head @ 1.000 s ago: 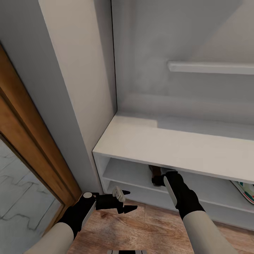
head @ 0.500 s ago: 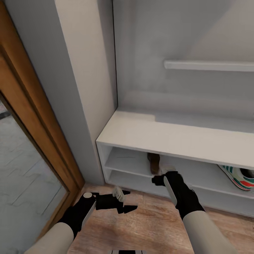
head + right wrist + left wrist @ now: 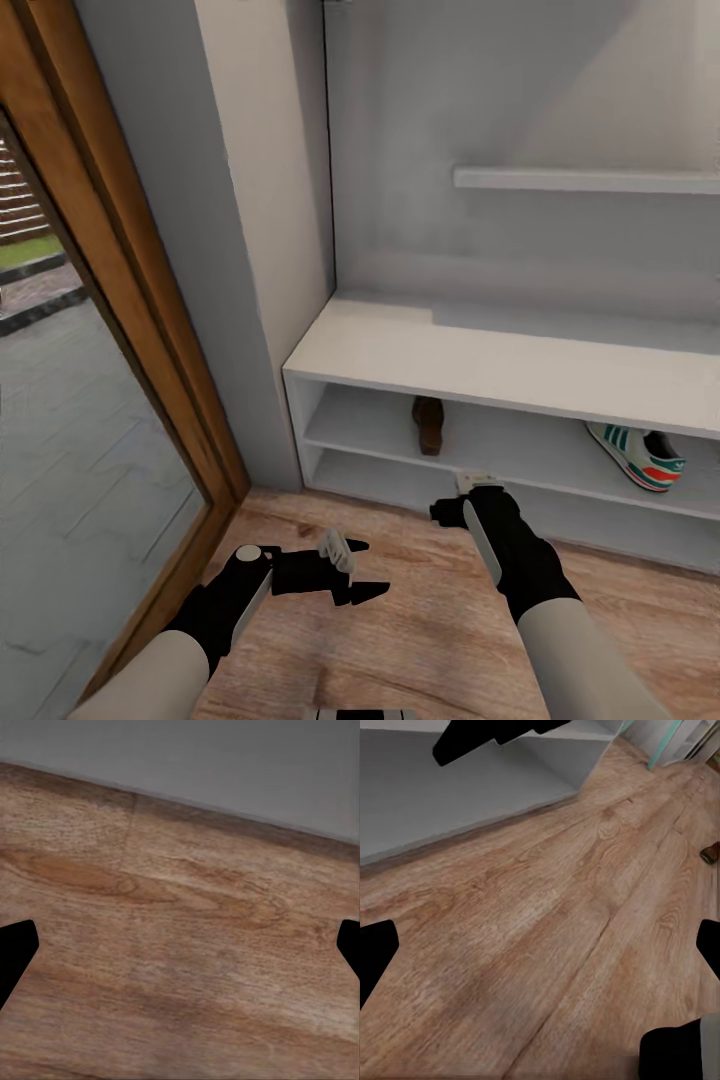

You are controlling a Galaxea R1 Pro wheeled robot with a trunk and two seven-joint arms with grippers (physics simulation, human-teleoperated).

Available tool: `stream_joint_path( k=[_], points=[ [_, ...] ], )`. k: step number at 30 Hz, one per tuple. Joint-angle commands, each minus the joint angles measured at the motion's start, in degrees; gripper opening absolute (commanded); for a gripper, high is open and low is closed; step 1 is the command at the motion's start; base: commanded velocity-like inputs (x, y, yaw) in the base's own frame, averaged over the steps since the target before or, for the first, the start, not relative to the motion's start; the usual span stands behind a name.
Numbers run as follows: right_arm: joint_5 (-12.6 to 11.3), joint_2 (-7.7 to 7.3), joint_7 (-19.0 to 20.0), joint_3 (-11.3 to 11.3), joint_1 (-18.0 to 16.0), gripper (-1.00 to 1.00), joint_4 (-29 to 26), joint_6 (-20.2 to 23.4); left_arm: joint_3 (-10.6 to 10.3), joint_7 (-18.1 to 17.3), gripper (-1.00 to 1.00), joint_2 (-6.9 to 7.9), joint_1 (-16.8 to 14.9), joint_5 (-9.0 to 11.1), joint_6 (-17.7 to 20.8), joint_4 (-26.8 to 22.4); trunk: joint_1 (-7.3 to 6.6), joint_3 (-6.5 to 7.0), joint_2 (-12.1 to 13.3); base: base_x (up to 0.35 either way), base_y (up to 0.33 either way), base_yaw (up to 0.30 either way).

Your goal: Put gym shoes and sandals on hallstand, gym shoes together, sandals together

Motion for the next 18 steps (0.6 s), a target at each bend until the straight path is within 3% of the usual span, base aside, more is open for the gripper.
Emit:
stream_joint_path(
  k=[1,14,18],
  points=[
    [-0.22,-0.01,-0.38,0.10,0.00,1.00,-0.05,0.24,0.07,-0.16,1.00,-0.01,-0.02,-0.20,0.07,-0.05,-0.03,-0.05,-0.02,-0.131,0.000,0.000],
    [-0.13,-0.02,-0.27,0.04,0.66,1.00,-0.05,0.20,0.11,-0.14,1.00,0.07,-0.02,-0.27,0.07,-0.05,-0.03,-0.05,-0.02,-0.017,0.000,0.000],
    [-0.08,-0.02,-0.17,0.10,0.73,1.00,-0.56,-2.93,0.18,-0.08,1.00,0.16,-0.02,-0.31,0.07,-0.10,-0.03,-0.05,-0.02,0.000,0.000,0.000]
  ],
)
